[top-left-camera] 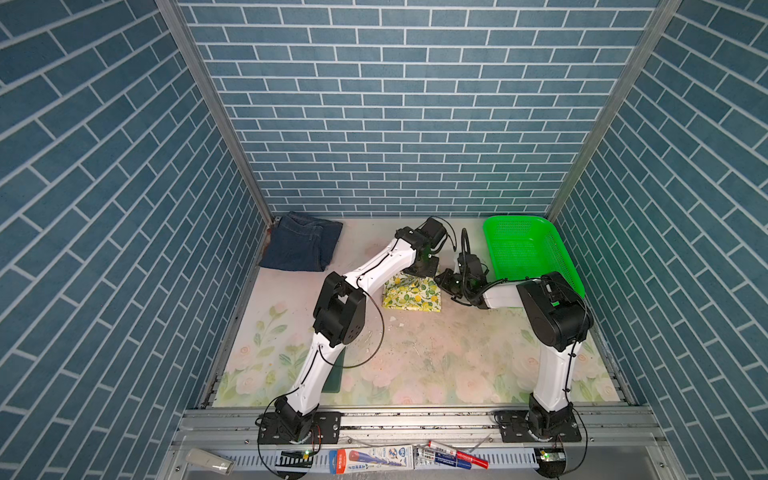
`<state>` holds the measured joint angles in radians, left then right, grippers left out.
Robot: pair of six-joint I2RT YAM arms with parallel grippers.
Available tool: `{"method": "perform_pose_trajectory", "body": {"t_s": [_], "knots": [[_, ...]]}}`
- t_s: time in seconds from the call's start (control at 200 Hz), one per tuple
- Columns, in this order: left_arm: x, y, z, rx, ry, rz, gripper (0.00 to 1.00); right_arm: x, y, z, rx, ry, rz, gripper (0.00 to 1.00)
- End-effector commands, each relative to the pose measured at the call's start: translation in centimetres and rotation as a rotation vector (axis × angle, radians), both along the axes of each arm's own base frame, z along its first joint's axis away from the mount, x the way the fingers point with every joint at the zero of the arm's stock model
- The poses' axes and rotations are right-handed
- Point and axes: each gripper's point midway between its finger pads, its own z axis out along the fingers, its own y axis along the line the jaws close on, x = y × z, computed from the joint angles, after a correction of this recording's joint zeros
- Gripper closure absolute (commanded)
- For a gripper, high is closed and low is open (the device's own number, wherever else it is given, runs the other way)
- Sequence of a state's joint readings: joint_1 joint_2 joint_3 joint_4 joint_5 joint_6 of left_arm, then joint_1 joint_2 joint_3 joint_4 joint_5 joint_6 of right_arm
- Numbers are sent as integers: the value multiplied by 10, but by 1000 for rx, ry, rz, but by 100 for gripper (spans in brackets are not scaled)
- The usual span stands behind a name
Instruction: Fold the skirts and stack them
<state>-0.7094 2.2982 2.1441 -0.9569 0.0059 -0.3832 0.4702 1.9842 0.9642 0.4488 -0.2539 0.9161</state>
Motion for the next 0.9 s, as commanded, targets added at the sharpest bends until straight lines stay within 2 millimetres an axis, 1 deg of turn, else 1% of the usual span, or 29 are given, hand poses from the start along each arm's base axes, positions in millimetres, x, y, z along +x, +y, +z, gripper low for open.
{"method": "perform_pose_trajectory", "body": {"t_s": [0.0, 0.095, 0.18, 0.255, 0.275, 0.28, 0.285, 0.29, 0.33, 0.405, 0.435, 0.475, 0.54, 0.615, 0.695, 0.755, 0.845, 0.89, 0.895], "knots": [[-1, -19, -5, -64, 23, 6, 100, -38, -9, -48, -29, 182, 3, 79], [-1, -23, -14, -74, 42, 17, 100, -40, -13, -50, -19, 184, -11, 76], [0, -27, -18, -95, 52, 27, 100, -42, -18, -51, -13, 188, -24, 74], [3, -32, -15, -120, 49, 33, 100, -43, -22, -52, -10, 192, -35, 72], [3, -34, -13, -128, 46, 31, 95, -44, -23, -53, -11, 193, -37, 71], [4, -35, -12, -133, 45, 31, 95, -44, -23, -53, -11, 193, -37, 71], [4, -35, -11, -136, 43, 30, 91, -44, -23, -53, -11, 193, -37, 71], [5, -36, -9, -140, 41, 31, 91, -44, -24, -53, -11, 192, -37, 71], [7, -42, 0, -178, 31, 27, 75, -45, -25, -54, -10, 195, -41, 70], [13, -53, 25, -249, -9, 17, 57, -45, -29, -55, -9, 196, -49, 70], [16, -57, 36, -275, -28, 14, 48, -45, -29, -55, -7, 196, -51, 69], [20, -61, 52, -310, -56, 7, 38, -45, -32, -55, -7, 197, -56, 69], [25, -65, 72, -360, -85, 2, 27, -46, -34, -55, -6, 197, -61, 68], [28, -68, 93, -419, -97, -5, 23, -47, -37, -55, -6, 198, -66, 67], [30, -64, 111, -462, -110, -13, 20, -48, -42, -55, -10, 196, -74, 66], [30, -55, 121, -466, -123, -17, 19, -48, -45, -53, -15, 183, -62, 63], [28, -32, 129, -458, -131, 3, 19, -49, -47, -46, -33, 137, -31, 56], [27, -16, 129, -459, -129, 33, 19, -49, -46, -40, -48, 104, -1, 52], [27, -14, 126, -456, -125, 39, 19, -49, -46, -39, -51, 101, 3, 52]]}}
